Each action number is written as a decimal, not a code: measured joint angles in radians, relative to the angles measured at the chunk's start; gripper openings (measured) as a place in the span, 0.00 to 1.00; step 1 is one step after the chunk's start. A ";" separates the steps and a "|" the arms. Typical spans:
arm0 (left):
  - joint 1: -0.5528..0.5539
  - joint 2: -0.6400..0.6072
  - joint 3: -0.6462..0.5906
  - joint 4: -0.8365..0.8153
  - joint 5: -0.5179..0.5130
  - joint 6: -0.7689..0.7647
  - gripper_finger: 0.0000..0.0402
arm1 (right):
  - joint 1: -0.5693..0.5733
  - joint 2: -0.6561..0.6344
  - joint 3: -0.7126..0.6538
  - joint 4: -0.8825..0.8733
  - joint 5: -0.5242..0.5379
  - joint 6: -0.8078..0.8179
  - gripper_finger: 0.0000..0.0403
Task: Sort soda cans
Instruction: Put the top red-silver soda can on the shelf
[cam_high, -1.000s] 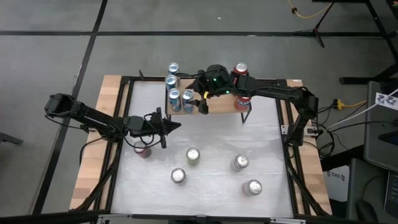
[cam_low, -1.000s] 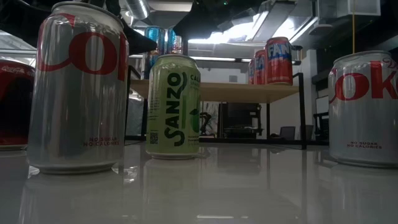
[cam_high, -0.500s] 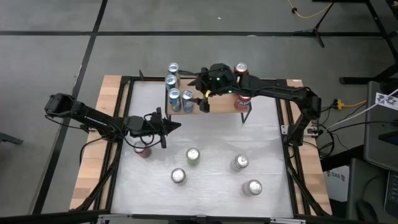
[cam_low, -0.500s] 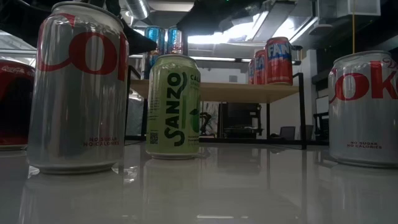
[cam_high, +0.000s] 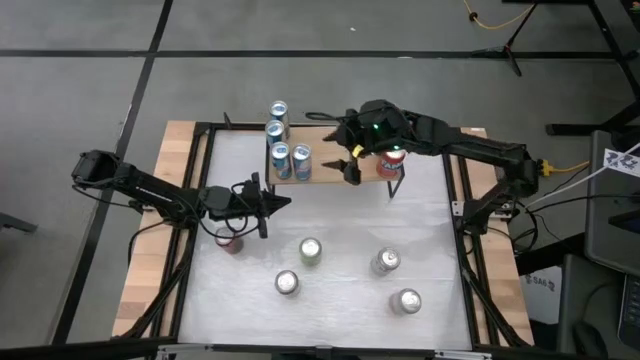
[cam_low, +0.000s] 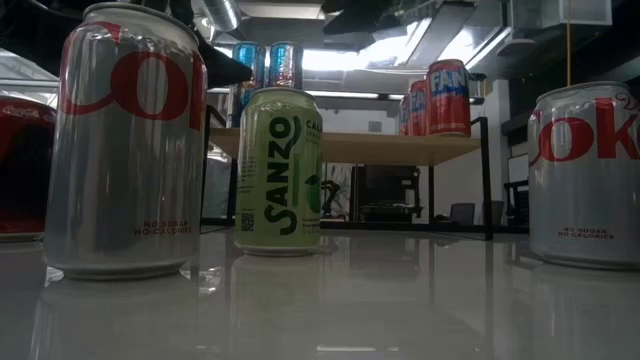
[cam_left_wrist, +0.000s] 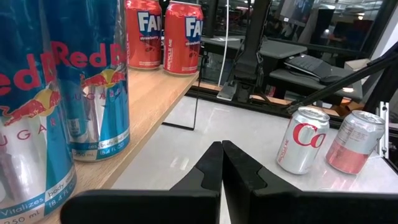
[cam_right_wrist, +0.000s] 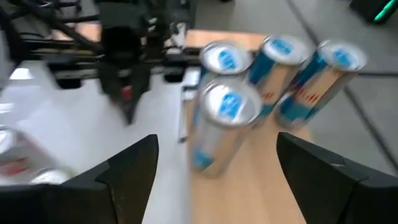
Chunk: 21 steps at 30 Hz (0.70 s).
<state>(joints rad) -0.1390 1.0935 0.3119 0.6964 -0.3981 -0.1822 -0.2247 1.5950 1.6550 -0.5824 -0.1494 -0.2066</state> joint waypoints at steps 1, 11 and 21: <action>0.000 0.000 0.000 0.001 0.000 0.000 0.00 | 0.009 -0.011 0.000 -0.028 0.000 0.017 0.79; 0.002 0.000 0.000 0.002 0.000 0.001 0.00 | 0.158 -0.035 0.000 -0.287 -0.001 0.300 0.79; 0.000 0.000 0.000 0.001 0.007 0.000 0.00 | 0.408 -0.030 0.001 -0.438 0.100 0.711 0.79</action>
<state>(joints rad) -0.1390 1.0935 0.3119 0.6975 -0.3914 -0.1822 0.1828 1.5650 1.6562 -1.0205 -0.0493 0.5042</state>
